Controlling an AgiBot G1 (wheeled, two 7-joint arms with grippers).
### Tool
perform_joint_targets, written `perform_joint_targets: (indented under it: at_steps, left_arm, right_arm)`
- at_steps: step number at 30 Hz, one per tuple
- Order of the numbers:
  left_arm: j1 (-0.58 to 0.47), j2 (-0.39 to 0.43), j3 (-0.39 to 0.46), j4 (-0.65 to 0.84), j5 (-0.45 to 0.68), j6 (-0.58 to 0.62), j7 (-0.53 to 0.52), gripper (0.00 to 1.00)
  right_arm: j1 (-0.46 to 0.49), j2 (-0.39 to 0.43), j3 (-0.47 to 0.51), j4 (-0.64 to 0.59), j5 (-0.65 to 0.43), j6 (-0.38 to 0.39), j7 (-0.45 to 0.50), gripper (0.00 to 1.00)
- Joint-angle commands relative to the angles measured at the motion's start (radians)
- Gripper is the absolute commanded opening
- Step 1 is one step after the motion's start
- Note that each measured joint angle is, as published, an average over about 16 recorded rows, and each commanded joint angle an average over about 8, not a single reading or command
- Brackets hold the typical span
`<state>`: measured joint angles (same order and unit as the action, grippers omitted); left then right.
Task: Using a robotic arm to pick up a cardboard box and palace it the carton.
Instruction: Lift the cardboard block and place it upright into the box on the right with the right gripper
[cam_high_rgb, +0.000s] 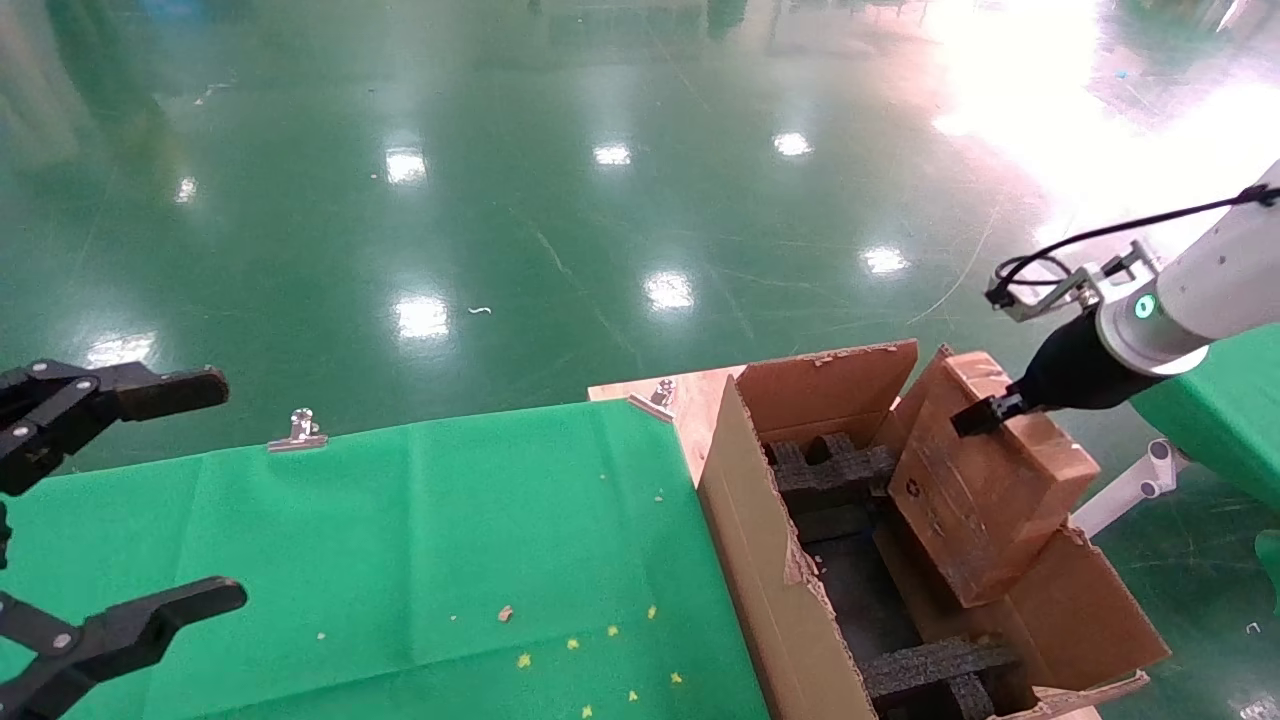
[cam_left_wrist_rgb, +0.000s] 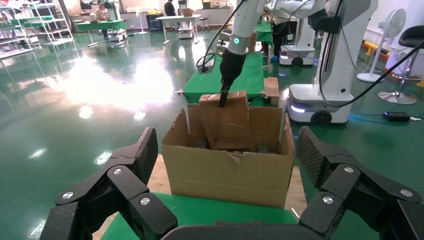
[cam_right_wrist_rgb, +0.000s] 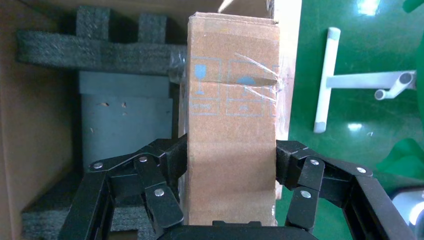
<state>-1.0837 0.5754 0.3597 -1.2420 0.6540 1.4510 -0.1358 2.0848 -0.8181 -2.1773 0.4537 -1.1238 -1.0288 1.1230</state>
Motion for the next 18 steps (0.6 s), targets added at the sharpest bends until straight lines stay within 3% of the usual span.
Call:
perform_joint_targets:
  at_steps: [1, 18]
  left_arm:
    - [0.000, 0.000, 0.000, 0.000, 0.000, 0.000, 0.000, 1.00]
    - [0.000, 0.000, 0.000, 0.000, 0.000, 0.000, 0.000, 1.00]
  right_arm:
    - [-0.009, -0.002, -0.004, 0.007, -0.005, 0.009, 0.008, 0.00]
    - [-0.079, 0.011, -0.021, 0.100, -0.026, 0.129, 0.098, 0.00]
